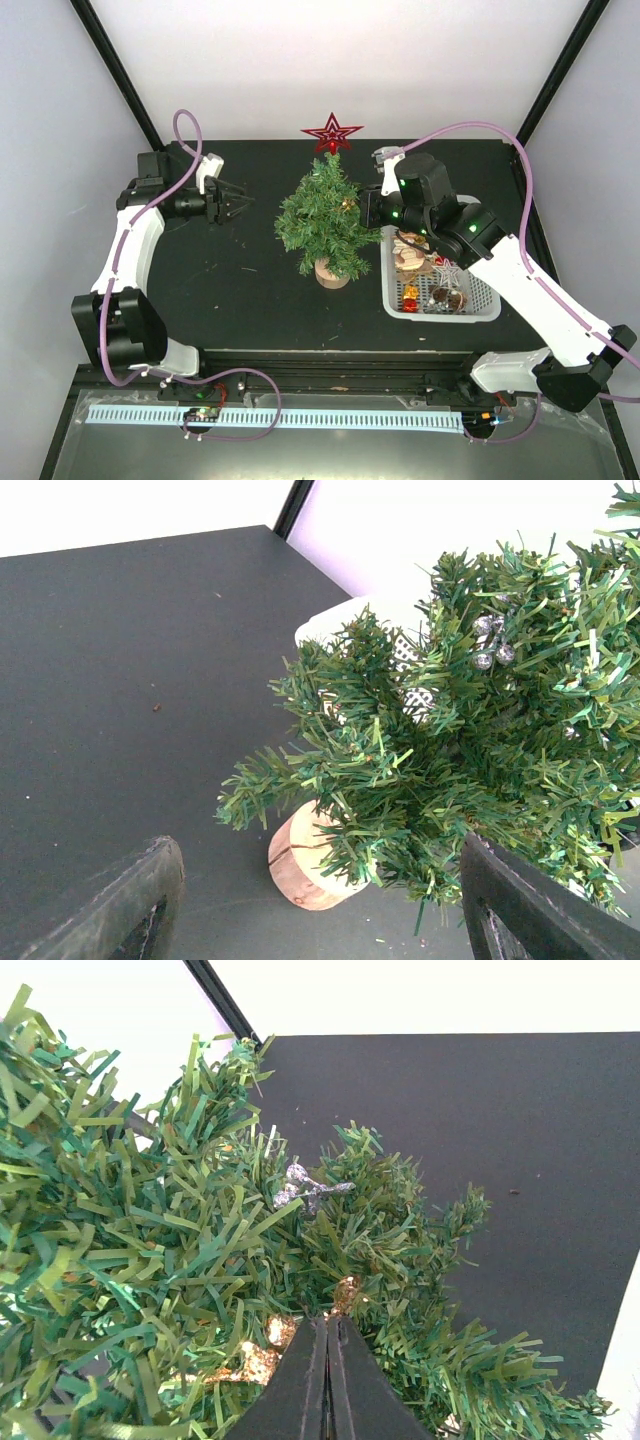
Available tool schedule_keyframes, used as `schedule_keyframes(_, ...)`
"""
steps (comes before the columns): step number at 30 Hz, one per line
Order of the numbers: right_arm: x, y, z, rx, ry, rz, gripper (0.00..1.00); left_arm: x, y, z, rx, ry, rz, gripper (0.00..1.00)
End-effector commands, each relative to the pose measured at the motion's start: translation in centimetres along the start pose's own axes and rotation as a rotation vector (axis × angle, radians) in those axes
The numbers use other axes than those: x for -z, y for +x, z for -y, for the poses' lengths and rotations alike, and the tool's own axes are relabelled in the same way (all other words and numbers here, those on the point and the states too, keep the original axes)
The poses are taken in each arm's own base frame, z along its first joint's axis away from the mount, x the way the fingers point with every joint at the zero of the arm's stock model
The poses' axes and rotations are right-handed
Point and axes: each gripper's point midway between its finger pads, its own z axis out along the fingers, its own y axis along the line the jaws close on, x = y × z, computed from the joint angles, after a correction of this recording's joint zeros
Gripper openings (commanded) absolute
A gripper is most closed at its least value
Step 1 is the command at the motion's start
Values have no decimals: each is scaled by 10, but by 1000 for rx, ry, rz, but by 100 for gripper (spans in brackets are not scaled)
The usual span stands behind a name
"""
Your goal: Decorate the small christmas tree
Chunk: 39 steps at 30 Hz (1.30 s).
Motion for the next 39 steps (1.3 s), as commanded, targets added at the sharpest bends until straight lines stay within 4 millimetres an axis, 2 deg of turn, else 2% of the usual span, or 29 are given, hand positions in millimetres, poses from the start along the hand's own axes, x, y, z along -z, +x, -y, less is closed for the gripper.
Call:
schedule_keyframes(1, 6, -2, -2, -2, -2, 16, 4, -2, -1, 3, -19, 18, -3, 76)
schedule_keyframes(8, 16, -8, 0, 0, 10, 47, 22, -2, 0, 1, -33, -6, -9, 76)
schedule_keyframes(12, 21, -12, 2, 1, 25, 61, 27, -2, -2, 2, -37, -7, -7, 76)
schedule_keyframes(16, 26, -15, 5, 2, 49, 74, 41, -1, -2, 1, -42, -18, -8, 76)
schedule_keyframes(18, 31, -17, 15, -5, 105, 88, 51, -1, -2, 0, -47, -27, -9, 76)
schedule_keyframes(22, 43, -16, 49, -30, 278, 109, 54, 0, -2, -3, -55, -57, -11, 76)
schedule_keyframes(24, 46, -8, 66, -46, 352, 92, 55, 1, -2, -8, -62, -96, -17, 76)
schedule_keyframes(29, 38, 37, 124, -140, 498, -5, 56, 1, -1, -11, -67, -118, -17, 77)
schedule_keyframes(33, 22, 76, 177, -266, 547, -92, 56, 0, -1, -13, -62, -115, -17, 77)
schedule_keyframes(39, 15, 103, 248, -390, 706, -139, 54, -2, 3, -14, -56, -112, -20, 77)
